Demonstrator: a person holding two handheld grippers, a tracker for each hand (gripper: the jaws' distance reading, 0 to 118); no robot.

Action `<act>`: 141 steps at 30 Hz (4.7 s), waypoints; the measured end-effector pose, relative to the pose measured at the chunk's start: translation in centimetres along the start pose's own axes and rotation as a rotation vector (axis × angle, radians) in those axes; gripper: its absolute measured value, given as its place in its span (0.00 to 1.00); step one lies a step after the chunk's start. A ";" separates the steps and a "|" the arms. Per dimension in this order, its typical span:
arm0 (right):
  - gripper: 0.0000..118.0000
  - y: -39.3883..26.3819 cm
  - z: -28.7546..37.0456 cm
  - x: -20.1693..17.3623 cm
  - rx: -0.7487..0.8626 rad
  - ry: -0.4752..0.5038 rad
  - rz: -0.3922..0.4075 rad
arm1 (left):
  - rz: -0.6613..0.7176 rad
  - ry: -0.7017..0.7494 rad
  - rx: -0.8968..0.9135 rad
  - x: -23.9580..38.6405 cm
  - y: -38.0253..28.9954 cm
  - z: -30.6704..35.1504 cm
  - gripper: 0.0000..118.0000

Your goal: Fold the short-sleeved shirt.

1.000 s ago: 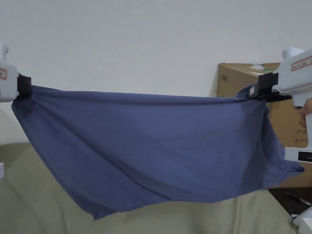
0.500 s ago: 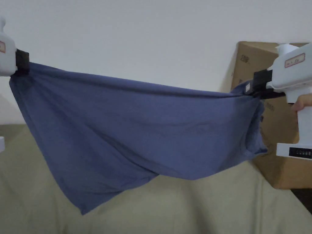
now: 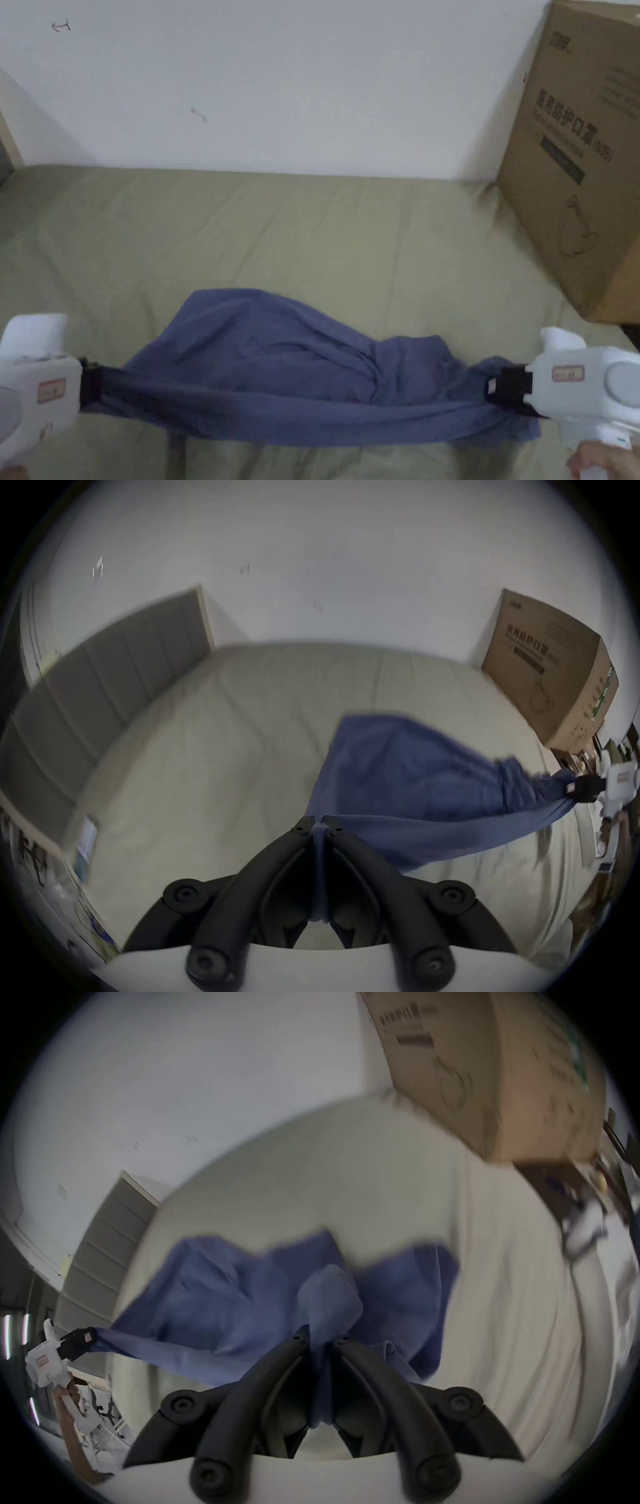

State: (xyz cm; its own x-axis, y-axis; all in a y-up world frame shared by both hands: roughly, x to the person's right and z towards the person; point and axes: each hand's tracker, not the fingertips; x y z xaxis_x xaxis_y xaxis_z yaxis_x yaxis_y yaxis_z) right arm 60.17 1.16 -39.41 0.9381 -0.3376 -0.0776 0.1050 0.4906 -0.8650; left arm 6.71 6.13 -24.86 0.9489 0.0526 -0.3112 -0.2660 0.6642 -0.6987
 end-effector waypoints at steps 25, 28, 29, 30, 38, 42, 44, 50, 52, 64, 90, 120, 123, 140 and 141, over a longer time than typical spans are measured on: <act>0.85 -18.2 9.7 5.6 0.013 -0.045 -0.099 | 0.035 -0.083 -0.135 -4.3 -17.4 9.2 0.83; 0.92 -19.1 12.4 5.1 0.071 0.009 -0.067 | 0.121 -0.191 -0.040 -4.7 -17.8 11.4 0.94; 0.92 -19.4 13.2 4.8 0.085 -0.013 -0.057 | 0.141 -0.196 -0.036 -4.6 -17.7 11.9 0.94; 0.92 -19.7 14.0 4.4 0.111 -0.022 -0.038 | 0.147 -0.195 -0.036 -4.6 -17.7 12.4 0.94; 0.30 -23.2 17.5 -0.6 0.191 0.045 0.108 | -0.004 -0.191 -0.003 -2.5 -18.8 15.3 0.44; 0.00 -24.8 16.3 -1.6 0.185 0.049 0.105 | -0.028 -0.156 -0.021 -1.5 -20.5 15.8 0.01; 0.00 -25.4 15.8 -1.7 0.165 0.095 0.075 | 0.006 -0.149 -0.033 -2.3 -21.1 15.1 0.00; 0.00 -25.7 14.3 -2.8 0.138 0.084 0.115 | 0.055 -0.121 -0.048 -4.3 -22.0 15.1 0.00; 0.00 -25.6 13.9 -2.9 0.127 0.097 0.106 | 0.066 -0.106 -0.047 -5.0 -21.8 14.6 0.00; 0.00 -24.9 11.9 -4.3 0.065 0.110 0.112 | 0.049 -0.107 -0.105 -4.6 -20.6 10.0 1.00; 0.63 -18.6 12.0 -0.5 0.066 -0.025 0.098 | -0.035 -0.055 -0.189 -2.8 -19.5 6.8 0.02; 0.50 -2.0 -7.6 -3.4 -0.073 -0.167 0.359 | -0.060 -0.008 -0.274 -2.3 -18.6 4.7 0.02; 0.04 -1.9 -6.5 -3.2 -0.064 -0.183 0.329 | -0.067 0.003 -0.266 -1.9 -18.6 5.0 0.02; 0.02 9.1 15.9 -3.8 0.341 -0.110 0.255 | -0.169 0.001 0.101 0.1 -5.7 14.1 0.02; 0.02 10.1 17.7 -4.1 0.357 -0.100 0.247 | -0.189 -0.029 0.123 0.9 -3.8 14.9 0.02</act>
State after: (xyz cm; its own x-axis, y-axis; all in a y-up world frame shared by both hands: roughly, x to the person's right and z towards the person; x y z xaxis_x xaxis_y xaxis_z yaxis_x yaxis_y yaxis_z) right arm 63.25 21.73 -39.09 0.9749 -0.1047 -0.1963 -0.0349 0.7995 -0.5996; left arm 11.12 14.79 -12.89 0.9849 -0.0607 -0.1624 -0.0623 0.7501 -0.6584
